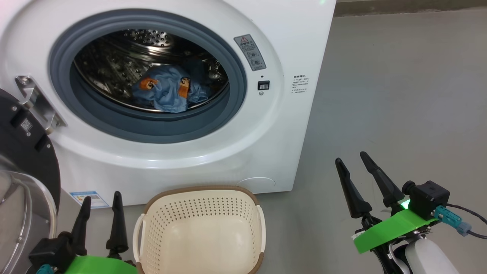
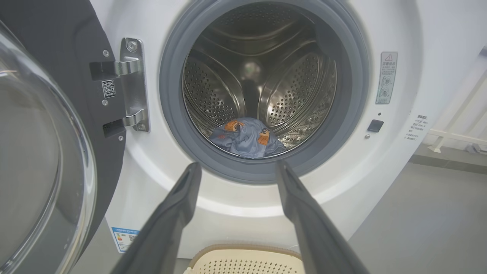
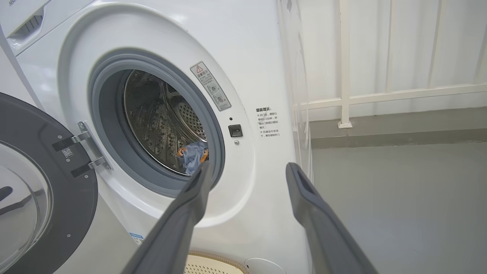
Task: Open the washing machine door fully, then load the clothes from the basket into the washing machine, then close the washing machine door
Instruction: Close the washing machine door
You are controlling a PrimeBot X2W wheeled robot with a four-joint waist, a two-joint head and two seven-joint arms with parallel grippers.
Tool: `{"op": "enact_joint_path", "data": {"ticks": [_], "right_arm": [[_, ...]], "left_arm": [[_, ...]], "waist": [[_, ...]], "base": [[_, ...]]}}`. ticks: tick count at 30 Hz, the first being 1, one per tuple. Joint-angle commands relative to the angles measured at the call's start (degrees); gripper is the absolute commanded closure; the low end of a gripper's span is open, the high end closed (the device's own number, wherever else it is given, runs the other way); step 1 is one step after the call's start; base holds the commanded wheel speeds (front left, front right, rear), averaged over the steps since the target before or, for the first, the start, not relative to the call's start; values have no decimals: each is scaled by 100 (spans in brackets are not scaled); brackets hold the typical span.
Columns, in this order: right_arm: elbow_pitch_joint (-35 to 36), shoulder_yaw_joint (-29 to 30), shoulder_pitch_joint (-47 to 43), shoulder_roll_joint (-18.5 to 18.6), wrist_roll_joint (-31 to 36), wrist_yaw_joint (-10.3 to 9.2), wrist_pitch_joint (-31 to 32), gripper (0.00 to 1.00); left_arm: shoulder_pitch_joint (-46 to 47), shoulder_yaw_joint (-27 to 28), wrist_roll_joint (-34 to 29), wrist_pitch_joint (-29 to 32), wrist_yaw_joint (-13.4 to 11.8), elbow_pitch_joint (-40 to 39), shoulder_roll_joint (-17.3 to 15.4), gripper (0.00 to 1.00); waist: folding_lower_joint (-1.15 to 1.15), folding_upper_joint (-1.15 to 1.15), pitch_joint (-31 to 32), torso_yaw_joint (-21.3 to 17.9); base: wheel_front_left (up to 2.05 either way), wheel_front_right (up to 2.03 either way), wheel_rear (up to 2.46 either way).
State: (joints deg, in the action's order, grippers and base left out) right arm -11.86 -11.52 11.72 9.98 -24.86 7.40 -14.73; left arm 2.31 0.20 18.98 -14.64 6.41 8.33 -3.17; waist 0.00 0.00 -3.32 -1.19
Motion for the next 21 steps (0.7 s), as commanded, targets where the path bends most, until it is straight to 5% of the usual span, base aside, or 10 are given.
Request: {"op": "enact_joint_path", "data": {"ticks": [1, 21], "right_arm": [[119, -113, 35, 27, -8, 9, -27, 0], [105, -109, 34, 24, -27, 9, -27, 0]], "left_arm": [[119, 186, 21, -36, 23, -157, -131, 0], [57, 255, -72, -36, 31, -292, -104, 0]], "waist": [[0, 0, 4, -4], [0, 0, 15, -26]], "base": [[0, 0, 0], [-8, 8, 0]]}}
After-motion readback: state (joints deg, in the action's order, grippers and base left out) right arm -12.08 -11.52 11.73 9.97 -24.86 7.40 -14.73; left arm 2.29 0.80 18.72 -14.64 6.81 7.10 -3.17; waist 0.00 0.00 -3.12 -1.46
